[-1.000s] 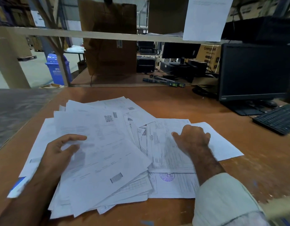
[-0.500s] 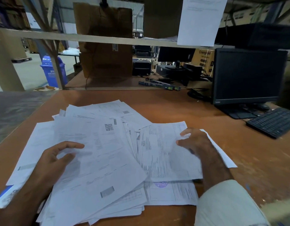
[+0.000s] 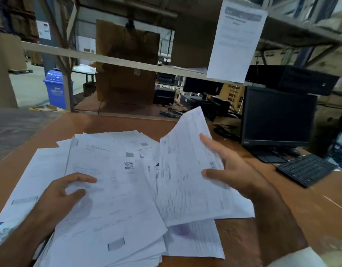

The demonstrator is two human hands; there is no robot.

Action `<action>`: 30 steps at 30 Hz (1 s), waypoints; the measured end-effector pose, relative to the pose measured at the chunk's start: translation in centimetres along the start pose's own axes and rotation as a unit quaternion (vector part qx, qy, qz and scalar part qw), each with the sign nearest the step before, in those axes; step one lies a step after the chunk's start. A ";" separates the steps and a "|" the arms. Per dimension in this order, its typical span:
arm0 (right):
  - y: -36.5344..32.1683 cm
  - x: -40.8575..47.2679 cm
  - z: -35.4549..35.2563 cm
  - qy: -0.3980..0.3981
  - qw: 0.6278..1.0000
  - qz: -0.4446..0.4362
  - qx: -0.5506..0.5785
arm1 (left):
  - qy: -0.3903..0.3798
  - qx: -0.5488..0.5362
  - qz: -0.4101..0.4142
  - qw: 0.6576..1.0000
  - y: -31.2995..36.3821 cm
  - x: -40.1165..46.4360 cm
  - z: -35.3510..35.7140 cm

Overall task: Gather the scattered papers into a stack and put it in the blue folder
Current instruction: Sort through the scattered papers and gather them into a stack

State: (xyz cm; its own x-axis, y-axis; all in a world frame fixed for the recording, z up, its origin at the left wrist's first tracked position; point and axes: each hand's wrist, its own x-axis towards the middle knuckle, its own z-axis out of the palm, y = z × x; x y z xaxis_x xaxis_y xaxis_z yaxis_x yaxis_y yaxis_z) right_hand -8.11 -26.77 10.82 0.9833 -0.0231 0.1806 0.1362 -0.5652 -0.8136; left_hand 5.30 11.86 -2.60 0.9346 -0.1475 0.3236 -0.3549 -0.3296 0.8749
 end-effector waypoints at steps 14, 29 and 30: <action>3.1 0.0 1.3 0.028 0.979 0.093 0.178 | 0.006 -0.004 0.006 1.000 -0.4 0.0 0.0; 3.8 2.1 3.6 -0.027 0.969 0.127 0.210 | -0.002 -0.014 0.008 1.000 -0.7 0.1 -0.2; 4.7 2.2 4.7 -0.057 0.976 0.157 0.141 | 0.001 -0.024 0.004 1.000 -0.5 0.0 -0.2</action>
State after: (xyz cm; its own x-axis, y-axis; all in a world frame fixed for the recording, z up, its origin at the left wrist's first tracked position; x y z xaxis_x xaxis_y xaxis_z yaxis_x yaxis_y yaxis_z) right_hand -4.73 -25.54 4.81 0.9869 -0.0572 -0.1512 -0.1614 -0.2954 -0.9417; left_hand 5.47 12.17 -2.97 0.9315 -0.1492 0.3318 -0.3618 -0.2841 0.8879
